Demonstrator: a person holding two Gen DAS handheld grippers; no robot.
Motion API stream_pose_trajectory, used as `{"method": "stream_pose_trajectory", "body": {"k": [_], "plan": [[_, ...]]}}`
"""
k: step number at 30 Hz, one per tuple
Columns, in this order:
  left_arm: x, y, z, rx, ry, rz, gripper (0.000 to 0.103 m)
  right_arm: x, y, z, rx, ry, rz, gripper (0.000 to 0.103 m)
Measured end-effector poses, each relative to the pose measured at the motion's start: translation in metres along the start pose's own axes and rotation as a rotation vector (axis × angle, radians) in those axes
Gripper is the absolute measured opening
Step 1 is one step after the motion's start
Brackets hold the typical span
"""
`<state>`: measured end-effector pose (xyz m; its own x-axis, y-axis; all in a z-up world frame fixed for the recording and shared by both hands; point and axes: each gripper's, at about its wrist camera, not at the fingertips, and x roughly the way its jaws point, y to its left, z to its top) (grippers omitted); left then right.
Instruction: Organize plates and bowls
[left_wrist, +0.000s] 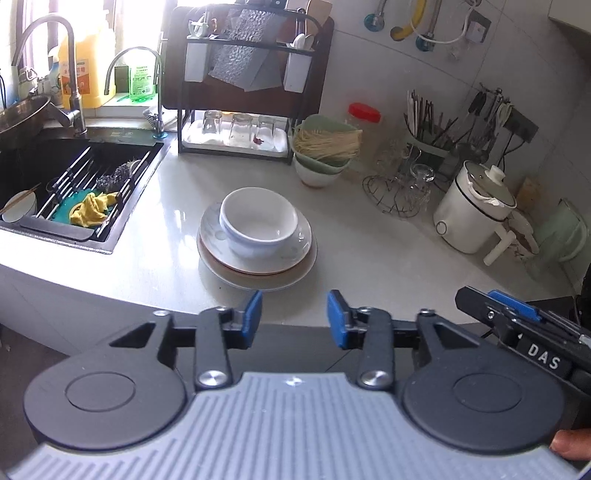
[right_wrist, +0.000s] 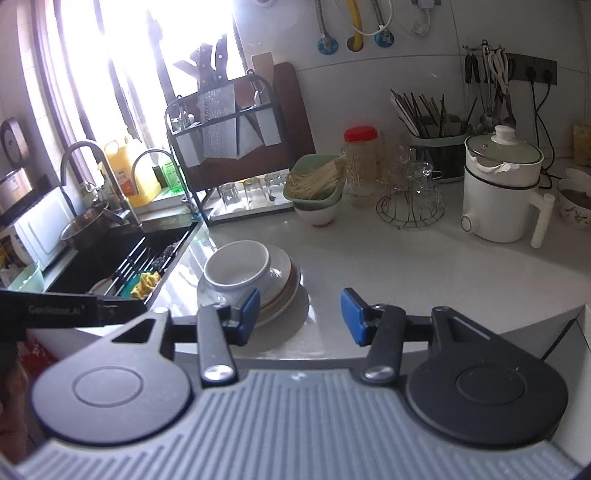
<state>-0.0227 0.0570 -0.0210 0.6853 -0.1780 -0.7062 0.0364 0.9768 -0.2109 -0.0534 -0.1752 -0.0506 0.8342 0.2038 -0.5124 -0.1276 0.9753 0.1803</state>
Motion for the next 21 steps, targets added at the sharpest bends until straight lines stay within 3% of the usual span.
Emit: {"method": "stream_pose_trajectory", "body": {"k": [2,5,6,8,12,13,14,21], "plan": [[0.000,0.000,0.000,0.003,0.004,0.018,0.062,-0.001,-0.002,-0.001,0.005,-0.001,0.000,0.066],[-0.001,0.003,0.000,-0.003,-0.004,0.030,0.084,-0.002,-0.006,-0.002,0.008,-0.006,-0.004,0.086],[-0.001,0.004,0.002,-0.006,-0.003,0.029,0.091,-0.002,-0.007,-0.003,0.011,-0.011,0.002,0.086],[0.001,0.006,0.002,-0.031,0.013,0.018,0.092,0.001,-0.008,-0.004,0.020,-0.007,0.004,0.086],[0.003,0.003,0.002,0.016,0.016,0.026,0.096,0.002,-0.009,-0.004,0.037,-0.018,0.006,0.088],[0.003,0.003,0.002,0.023,0.016,0.023,0.096,0.003,-0.010,-0.004,0.043,-0.019,0.003,0.090],[0.003,0.003,0.002,0.029,0.017,0.019,0.097,0.003,-0.011,-0.004,0.048,-0.015,0.002,0.103],[0.000,0.001,-0.001,0.069,0.008,0.043,0.097,-0.001,-0.014,-0.010,0.087,0.007,-0.022,0.103]]}}
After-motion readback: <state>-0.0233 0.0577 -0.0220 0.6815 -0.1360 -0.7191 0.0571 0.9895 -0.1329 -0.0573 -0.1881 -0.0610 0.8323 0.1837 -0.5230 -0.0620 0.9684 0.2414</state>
